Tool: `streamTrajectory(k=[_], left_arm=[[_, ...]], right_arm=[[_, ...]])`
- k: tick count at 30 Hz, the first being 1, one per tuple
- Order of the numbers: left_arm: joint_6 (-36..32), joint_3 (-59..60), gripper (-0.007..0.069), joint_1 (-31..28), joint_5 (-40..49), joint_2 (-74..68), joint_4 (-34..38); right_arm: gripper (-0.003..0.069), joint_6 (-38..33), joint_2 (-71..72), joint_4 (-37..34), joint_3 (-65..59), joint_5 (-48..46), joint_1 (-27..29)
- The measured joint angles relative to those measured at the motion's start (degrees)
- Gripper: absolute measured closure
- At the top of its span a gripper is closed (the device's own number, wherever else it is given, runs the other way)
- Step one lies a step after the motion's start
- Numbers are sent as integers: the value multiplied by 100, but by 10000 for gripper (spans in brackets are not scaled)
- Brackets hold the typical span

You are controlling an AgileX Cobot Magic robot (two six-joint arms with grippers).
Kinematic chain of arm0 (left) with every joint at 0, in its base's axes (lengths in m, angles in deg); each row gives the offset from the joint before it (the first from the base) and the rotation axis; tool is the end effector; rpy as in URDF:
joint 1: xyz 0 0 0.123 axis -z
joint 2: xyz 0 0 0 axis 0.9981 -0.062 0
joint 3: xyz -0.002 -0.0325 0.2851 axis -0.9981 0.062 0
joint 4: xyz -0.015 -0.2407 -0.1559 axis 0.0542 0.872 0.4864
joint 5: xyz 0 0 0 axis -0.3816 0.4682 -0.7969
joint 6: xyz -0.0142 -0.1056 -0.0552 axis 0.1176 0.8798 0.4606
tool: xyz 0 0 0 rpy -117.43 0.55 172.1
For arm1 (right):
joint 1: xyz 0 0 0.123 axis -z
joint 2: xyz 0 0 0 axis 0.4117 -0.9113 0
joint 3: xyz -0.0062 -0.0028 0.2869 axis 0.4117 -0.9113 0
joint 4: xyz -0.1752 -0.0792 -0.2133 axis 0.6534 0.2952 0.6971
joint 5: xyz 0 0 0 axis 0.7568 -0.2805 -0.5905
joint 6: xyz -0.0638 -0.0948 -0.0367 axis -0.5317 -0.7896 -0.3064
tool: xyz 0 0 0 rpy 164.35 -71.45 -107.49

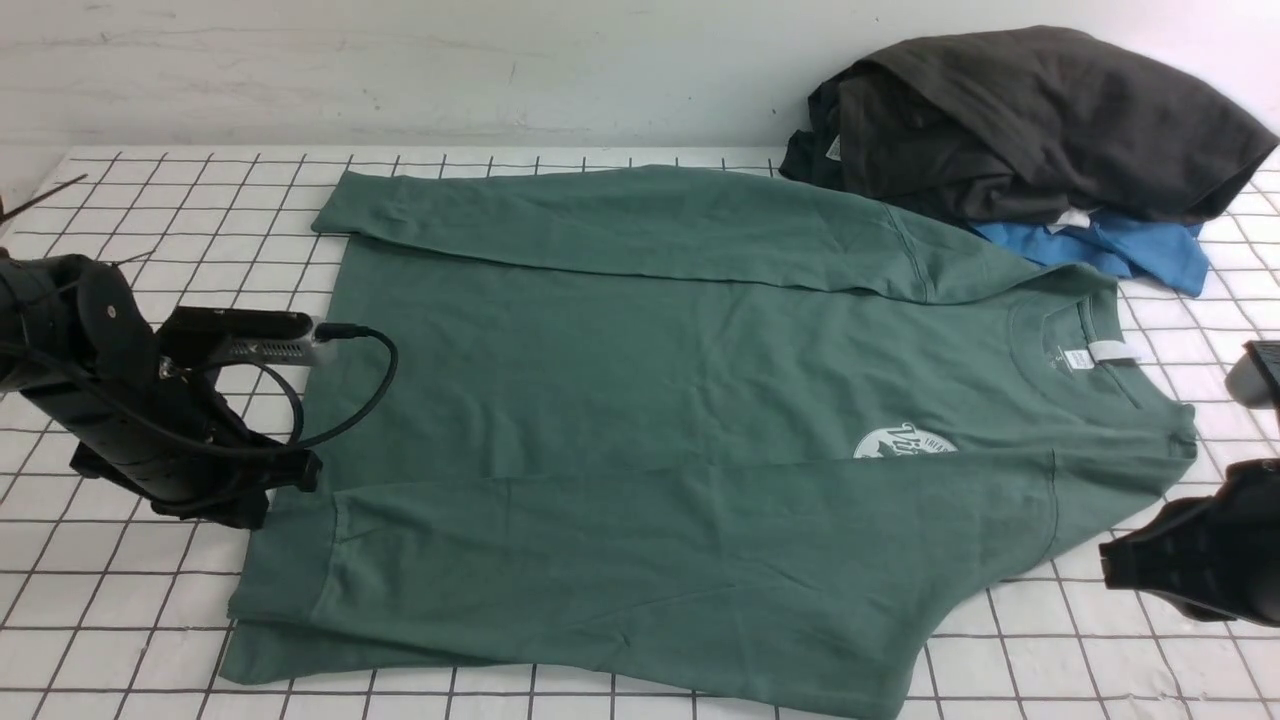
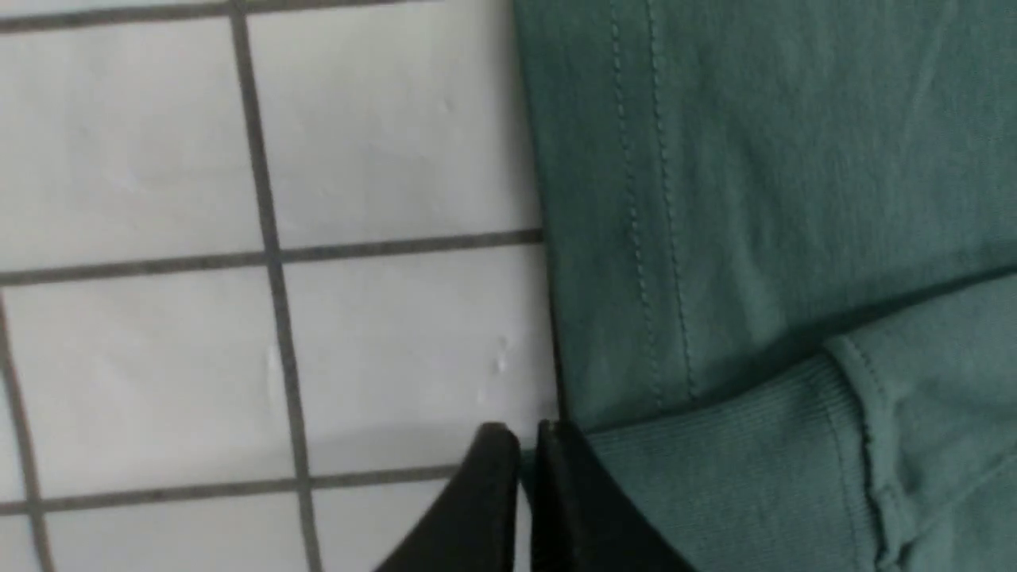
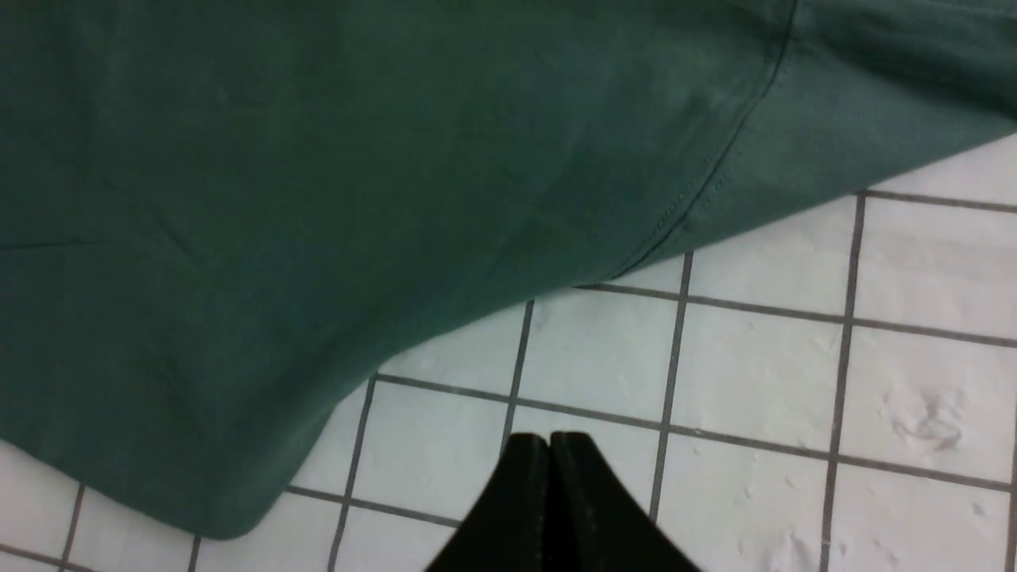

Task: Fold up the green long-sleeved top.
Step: Use the left arm to clamp the cuff closest to it

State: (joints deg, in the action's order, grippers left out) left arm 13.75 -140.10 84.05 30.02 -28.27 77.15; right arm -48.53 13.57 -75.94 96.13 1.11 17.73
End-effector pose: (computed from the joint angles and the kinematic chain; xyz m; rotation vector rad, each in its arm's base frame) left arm 0.3767 0.0025 0.1098 0.0523 2.8279 -0.1331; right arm 0.2447 0.0533 0.1888 -0.1909 2.6215 0.3224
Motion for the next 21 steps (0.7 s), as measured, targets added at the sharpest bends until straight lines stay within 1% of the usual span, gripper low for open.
streamTrajectory(k=[5, 7, 10, 11, 13, 17, 18, 19, 21], left_arm=[[0, -172, 632, 0, 190, 357, 18], [0, -242, 632, 0, 429, 531, 176], [6, -250, 615, 0, 739, 478, 261], [19, -250, 583, 0, 868, 370, 283], [26, -250, 550, 0, 948, 246, 282], [42, -260, 340, 0, 1081, -255, 380], [42, -261, 330, 0, 1076, -255, 387], [42, -267, 277, 0, 1075, -260, 411], [42, -267, 231, 0, 1055, -260, 445]], right_arm=[[669, 0, 0, 0, 0, 76, 0], [669, 0, 0, 0, 0, 83, 0], [669, 0, 0, 0, 0, 83, 0], [669, 0, 0, -5, 0, 83, 0], [669, 0, 0, -12, 0, 83, 0], [669, 0, 0, -43, 0, 83, 0], [669, 0, 0, -43, 0, 83, 0], [669, 0, 0, -43, 0, 83, 0], [669, 0, 0, -43, 0, 83, 0]])
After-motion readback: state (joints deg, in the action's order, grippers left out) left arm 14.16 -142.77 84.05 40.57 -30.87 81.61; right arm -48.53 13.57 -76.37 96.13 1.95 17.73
